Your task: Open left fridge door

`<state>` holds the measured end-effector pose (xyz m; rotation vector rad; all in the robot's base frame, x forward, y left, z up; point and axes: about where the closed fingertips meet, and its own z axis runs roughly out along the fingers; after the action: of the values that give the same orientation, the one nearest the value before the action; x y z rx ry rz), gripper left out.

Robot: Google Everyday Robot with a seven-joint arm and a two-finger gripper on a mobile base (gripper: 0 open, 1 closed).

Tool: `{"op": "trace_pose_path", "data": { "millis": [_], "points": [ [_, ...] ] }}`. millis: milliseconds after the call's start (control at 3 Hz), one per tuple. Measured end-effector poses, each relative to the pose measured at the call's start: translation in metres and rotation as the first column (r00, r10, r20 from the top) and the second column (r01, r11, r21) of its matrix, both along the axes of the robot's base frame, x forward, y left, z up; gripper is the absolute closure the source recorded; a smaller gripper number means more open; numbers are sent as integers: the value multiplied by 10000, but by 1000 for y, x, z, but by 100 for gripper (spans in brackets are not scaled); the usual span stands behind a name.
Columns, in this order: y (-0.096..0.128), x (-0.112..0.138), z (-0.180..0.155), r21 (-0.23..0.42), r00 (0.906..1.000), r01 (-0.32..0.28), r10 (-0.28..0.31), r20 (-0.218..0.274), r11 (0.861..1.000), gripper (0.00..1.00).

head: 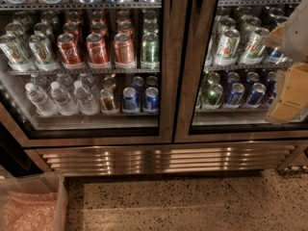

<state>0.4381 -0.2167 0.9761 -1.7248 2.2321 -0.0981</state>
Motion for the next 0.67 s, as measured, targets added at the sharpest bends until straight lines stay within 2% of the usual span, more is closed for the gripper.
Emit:
{"op": "trace_pose_path", "data": {
  "millis": [333, 667],
  "points": [
    [2, 1, 2, 123, 9999, 82, -84, 117, 9999, 0],
    [19, 13, 11, 1002, 9999, 18, -35, 167, 9950, 0]
  ]
}}
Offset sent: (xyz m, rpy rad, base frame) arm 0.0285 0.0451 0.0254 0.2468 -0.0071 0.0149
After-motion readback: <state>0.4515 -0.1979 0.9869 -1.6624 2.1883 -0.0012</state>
